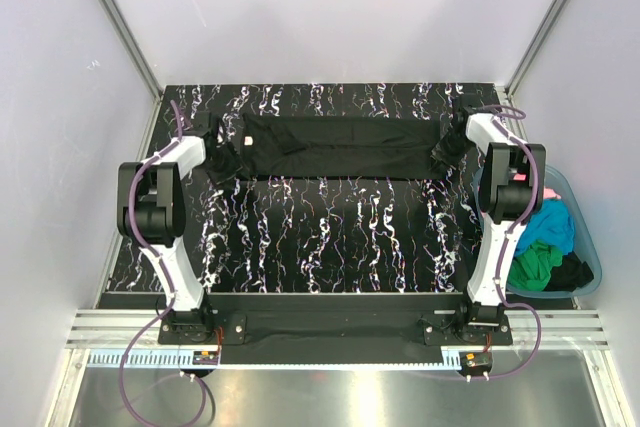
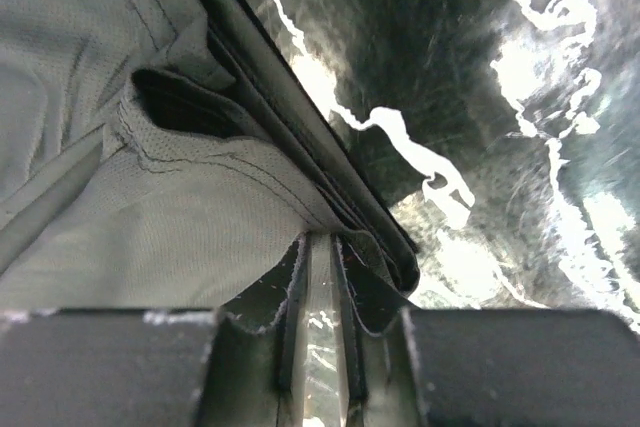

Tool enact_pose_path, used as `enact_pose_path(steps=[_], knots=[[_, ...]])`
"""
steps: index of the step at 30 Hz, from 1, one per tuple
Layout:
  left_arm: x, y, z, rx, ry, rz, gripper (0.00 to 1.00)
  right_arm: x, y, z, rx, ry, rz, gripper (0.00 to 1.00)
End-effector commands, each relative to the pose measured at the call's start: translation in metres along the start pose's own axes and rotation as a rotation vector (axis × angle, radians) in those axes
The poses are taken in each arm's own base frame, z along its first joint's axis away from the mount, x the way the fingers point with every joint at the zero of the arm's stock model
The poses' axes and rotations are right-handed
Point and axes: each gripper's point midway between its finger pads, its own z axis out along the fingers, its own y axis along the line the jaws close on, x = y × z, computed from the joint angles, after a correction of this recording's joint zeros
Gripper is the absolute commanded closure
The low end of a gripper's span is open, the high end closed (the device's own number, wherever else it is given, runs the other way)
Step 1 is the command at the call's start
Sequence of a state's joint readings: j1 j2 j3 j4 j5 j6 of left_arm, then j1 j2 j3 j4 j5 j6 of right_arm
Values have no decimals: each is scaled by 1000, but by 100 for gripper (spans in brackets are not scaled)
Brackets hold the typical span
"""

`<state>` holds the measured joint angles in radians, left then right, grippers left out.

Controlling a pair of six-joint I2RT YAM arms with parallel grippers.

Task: Fold and stack the t-shirts
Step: Fold the tshirt

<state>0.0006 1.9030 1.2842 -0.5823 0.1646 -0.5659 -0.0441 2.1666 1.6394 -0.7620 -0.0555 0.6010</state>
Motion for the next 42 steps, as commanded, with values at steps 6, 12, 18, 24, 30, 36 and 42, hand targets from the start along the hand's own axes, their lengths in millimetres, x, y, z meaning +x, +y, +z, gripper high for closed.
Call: enact_pose_path(steps=[6,12,18,24,30,36,42], knots=[[-44,-11,5,-21,-111,40,57,3,-19,21,68,-36,-46,85],[-57,-13,6,-47,-112,52,100,4,-26,18,91,-45,-54,88],[-52,2,-1,-140,-84,54,100,10,-38,12,129,-46,-88,91],[-31,12,-5,-178,-2,40,100,21,-40,0,107,-39,-68,92],[-27,54,-18,-337,6,46,100,48,-51,-8,91,1,-26,92],[-23,75,-35,-354,-6,-29,94,66,-42,-26,44,15,-21,85],[-34,71,-61,-370,-49,-33,54,57,-24,-55,-18,-17,-1,71]])
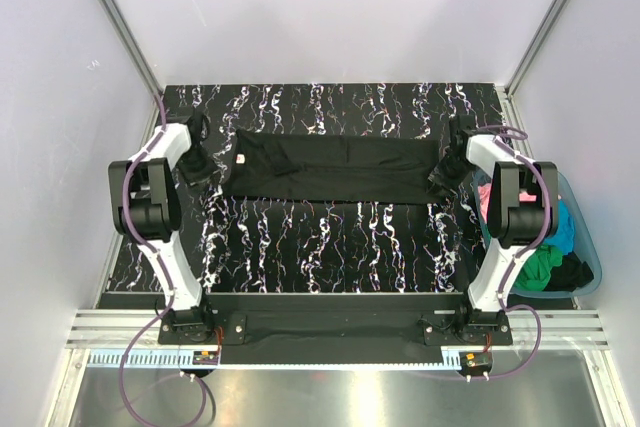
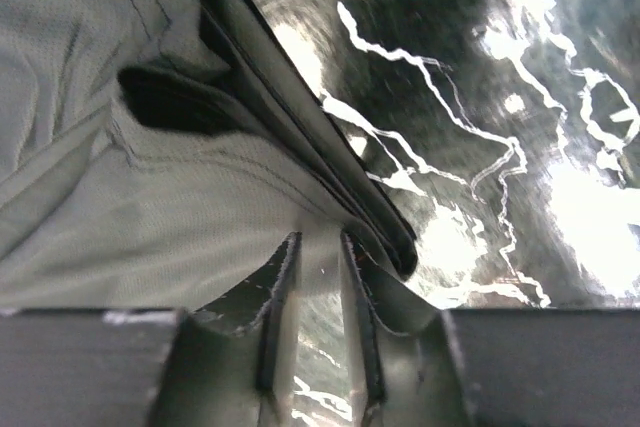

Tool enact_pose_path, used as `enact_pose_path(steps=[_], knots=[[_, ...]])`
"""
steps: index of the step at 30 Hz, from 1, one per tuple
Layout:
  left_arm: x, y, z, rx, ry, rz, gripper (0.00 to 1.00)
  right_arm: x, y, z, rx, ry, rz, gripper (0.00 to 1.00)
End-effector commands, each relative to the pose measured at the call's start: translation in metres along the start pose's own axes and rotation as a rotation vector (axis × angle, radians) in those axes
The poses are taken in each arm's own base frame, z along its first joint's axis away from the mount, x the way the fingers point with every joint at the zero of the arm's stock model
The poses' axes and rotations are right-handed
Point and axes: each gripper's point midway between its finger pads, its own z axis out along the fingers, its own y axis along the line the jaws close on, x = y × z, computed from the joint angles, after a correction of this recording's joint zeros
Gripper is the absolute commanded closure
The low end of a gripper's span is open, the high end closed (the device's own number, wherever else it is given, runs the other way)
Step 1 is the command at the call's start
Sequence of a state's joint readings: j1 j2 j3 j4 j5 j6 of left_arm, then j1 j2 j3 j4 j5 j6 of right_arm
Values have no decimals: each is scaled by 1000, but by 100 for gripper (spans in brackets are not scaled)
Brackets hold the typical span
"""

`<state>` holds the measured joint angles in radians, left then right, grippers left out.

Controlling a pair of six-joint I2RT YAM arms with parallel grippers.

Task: Fold and stack the t-shirts
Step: Fold the tshirt

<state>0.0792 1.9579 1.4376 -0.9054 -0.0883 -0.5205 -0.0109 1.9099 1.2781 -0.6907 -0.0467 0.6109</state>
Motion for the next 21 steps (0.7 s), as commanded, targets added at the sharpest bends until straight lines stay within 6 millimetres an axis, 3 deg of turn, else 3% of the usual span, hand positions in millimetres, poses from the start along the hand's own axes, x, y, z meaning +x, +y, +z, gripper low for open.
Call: enact_pose_path(steps=[1,6,12,18,21], knots=[[-24,7,-42,-25,-109,-15,53,-9,11,-34,-40,-49,21,67],[-42,-9,-79,79,-198,-43,50,-17,14,-49,-39,-71,3,62],[-54,-74,-124,450,-258,-77,46,-40,30,-77,-68,-129,-45,62],[-55,-117,-123,553,-218,-76,46,-52,54,-112,-169,-179,-91,62],[-50,-139,-117,550,-212,-43,46,-52,57,-115,-182,-176,-98,61]])
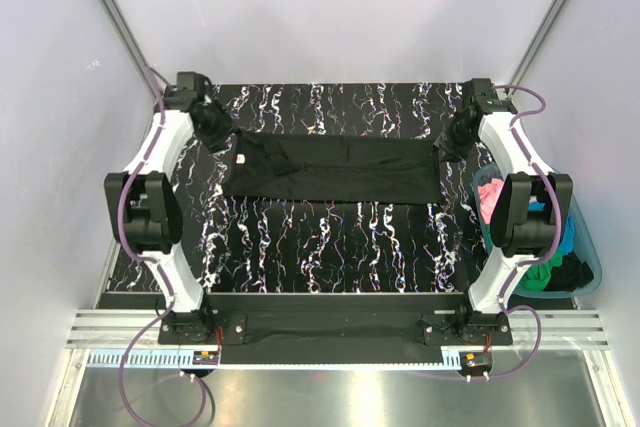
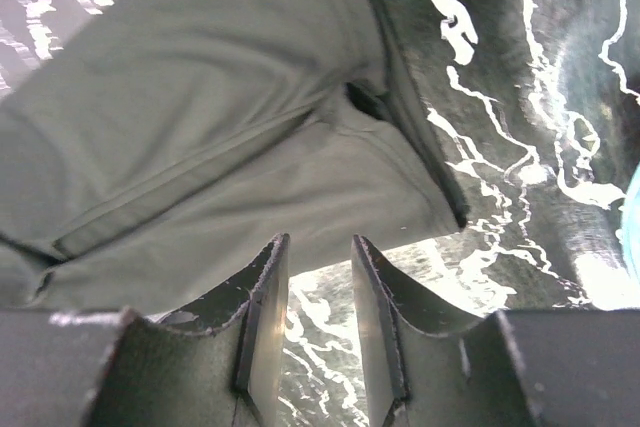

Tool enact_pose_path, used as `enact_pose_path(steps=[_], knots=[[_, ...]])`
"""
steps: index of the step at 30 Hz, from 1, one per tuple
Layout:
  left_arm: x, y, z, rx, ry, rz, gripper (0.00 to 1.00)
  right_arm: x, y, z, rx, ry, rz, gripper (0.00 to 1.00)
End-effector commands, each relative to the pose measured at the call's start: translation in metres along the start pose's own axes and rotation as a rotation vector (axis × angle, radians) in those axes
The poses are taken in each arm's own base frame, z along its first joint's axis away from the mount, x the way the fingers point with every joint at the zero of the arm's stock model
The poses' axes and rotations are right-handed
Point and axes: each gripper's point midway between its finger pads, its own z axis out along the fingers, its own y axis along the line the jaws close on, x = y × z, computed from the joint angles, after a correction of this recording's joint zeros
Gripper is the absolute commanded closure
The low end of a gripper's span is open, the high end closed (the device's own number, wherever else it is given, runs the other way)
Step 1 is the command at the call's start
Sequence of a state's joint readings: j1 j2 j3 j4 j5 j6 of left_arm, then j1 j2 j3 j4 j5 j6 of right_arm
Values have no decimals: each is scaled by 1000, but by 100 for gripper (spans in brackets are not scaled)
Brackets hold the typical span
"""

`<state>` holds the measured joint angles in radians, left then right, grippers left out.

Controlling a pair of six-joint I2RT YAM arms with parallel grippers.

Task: Fold and stack the t-shirts
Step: Fold the tshirt

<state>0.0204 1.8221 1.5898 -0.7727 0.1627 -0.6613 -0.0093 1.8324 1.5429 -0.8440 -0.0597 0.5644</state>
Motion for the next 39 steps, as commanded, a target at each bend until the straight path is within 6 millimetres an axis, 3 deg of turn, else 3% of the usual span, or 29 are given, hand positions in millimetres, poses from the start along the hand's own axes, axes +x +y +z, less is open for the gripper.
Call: enact_pose_path(steps=[1,14,22,30,39], knots=[[2,-44,18,92,5,25,46,-8,15,-28,-66,-32,-38,61],[43,-34,86,-59,71,-86,48,-11,34,-26,-139,-16,-21,61],[61,-21,86,-159,74,-91,48,-13,35,-26,-141,-13,-16,61],[89,-35,94,-115,106,-101,48,-15,36,-27,-138,-25,-20,62],[85,-46,95,-94,92,-104,52,-16,34,-31,-134,-35,-17,63]])
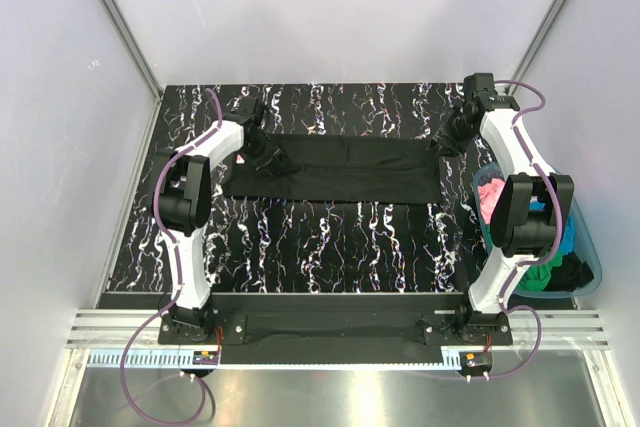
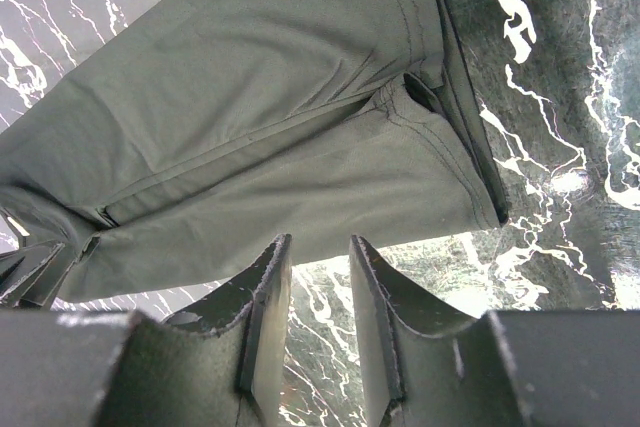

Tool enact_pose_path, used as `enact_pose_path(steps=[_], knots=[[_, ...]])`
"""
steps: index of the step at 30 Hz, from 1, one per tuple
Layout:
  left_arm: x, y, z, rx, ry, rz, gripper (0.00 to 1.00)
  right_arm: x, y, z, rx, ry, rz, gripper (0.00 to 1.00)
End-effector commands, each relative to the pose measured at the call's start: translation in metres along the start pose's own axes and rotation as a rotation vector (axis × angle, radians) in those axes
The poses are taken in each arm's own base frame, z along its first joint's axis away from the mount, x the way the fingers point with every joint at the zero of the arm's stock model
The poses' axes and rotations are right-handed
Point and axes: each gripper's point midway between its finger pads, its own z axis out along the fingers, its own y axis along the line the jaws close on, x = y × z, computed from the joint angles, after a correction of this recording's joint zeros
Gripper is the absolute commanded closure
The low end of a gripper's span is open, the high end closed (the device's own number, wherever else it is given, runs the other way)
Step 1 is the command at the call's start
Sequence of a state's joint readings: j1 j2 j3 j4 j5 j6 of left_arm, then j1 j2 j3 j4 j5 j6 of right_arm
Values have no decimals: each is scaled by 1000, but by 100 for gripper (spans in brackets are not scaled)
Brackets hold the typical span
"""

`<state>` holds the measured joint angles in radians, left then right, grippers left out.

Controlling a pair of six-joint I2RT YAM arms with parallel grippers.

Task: Fold and stack the t-shirts
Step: Fold the tshirt

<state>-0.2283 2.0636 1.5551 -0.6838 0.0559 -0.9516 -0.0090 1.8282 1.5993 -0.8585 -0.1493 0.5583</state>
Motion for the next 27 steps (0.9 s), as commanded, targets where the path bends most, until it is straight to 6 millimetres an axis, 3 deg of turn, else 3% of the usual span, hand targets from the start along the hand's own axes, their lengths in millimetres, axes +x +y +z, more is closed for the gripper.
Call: enact_pose_path(steps=[1,11,20,25,26,27], knots=[[-15,-19,-12,61,-55,-15,52,-11,11,-13,-33,-47,-8,63],[-9,-32,-9,105,-41,-27,67,-11,12,-12,-39,-48,0,63],[-10,-44,-13,138,-43,-34,100,-10,13,-14,-42,-53,-3,63],[-15,-28,-22,39,-79,-19,97,-11,14,-16,-43,-58,-5,63],[-12,-25,-27,29,-72,-16,83,-11,13,-15,-42,-57,-4,63],[-15,-18,-33,12,-102,-14,76,-11,12,-15,-41,-56,-5,63]])
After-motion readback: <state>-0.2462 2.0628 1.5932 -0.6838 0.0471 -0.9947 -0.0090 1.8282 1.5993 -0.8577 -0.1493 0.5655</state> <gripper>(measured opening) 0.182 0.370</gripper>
